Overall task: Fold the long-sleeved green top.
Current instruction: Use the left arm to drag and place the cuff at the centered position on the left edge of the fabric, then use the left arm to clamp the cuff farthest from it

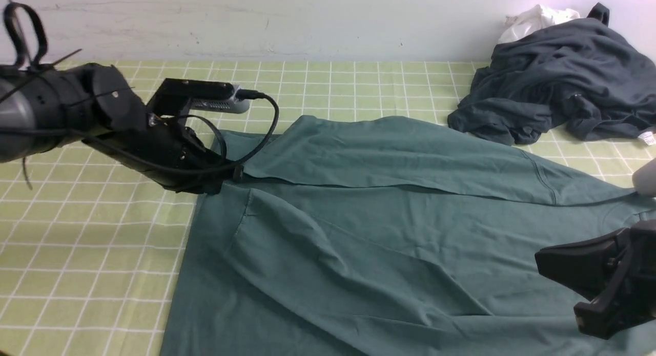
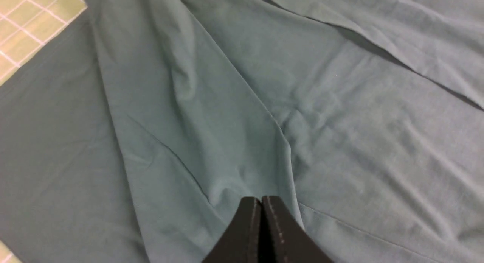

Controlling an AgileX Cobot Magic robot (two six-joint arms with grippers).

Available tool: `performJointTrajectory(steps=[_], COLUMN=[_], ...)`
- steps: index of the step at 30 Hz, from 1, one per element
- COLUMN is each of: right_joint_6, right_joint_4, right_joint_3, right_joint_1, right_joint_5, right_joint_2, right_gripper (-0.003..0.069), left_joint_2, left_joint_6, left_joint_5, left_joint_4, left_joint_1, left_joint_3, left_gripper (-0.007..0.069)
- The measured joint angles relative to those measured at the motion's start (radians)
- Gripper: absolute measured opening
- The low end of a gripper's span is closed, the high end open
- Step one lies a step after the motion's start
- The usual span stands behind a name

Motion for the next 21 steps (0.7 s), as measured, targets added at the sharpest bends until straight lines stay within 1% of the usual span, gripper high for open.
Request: performJointTrajectory(steps=[1, 2, 3, 5, 8, 9, 10, 12, 13, 16, 17, 19, 21], right_joint_6=[0.0, 0.0, 0.0, 0.0, 0.0, 0.0, 0.0, 0.0, 0.0, 0.0, 0.0, 0.0, 0.0], right_joint_4=[0.0, 0.0, 0.0, -0.001, -0.003, -0.003, -0.003, -0.004, -0.004, -0.004, -0.004, -0.004, -0.004], right_joint_3=[0.0, 0.0, 0.0, 0.0, 0.0, 0.0, 0.0, 0.0, 0.0, 0.0, 0.0, 0.0, 0.0], right_joint_1=[0.0, 0.0, 0.0, 0.0, 0.0, 0.0, 0.0, 0.0, 0.0, 0.0, 0.0, 0.0, 0.0], right_joint_5=[0.0, -0.001, -0.001, -0.001, -0.002, -0.004, -0.007, -0.018, -0.022, -0.025, -0.025, -0.026, -0.027], right_joint_2=[0.0, 0.0, 0.0, 0.0, 0.001, 0.002, 0.004, 0.013, 0.017, 0.037, 0.039, 0.046, 0.046], right_gripper=[-0.0006, -0.0006, -0.0006, -0.0006, -0.0006, -0.0006, -0.0006, -0.0006, -0.0006, -0.0006, -0.0006, -0.0006, -0.0006], left_joint_2=[0.013, 0.062, 0.088, 0.136, 0.191, 0.216, 0.233, 0.278, 0.301, 0.361, 0.366, 0.408, 0.423], left_joint_6=[-0.001, -0.006, -0.008, -0.01, -0.012, -0.02, -0.026, -0.057, -0.078, -0.138, -0.141, -0.162, -0.165], left_joint_5=[0.004, 0.018, 0.029, 0.055, 0.081, 0.084, 0.084, 0.083, 0.083, 0.085, 0.086, 0.105, 0.113], left_joint_4=[0.003, 0.018, 0.029, 0.066, 0.119, 0.141, 0.157, 0.181, 0.19, 0.2, 0.201, 0.205, 0.205], left_joint_1=[0.001, 0.008, 0.011, 0.012, 0.012, 0.013, 0.016, 0.025, 0.029, 0.039, 0.04, 0.041, 0.037], left_joint_3=[-0.017, -0.093, -0.127, -0.206, -0.294, -0.331, -0.363, -0.422, -0.444, -0.502, -0.508, -0.534, -0.536], left_gripper=[0.0033, 0.005, 0.0062, 0.0105, 0.0191, 0.0247, 0.0279, 0.0352, 0.0375, 0.0418, 0.0419, 0.0407, 0.0372])
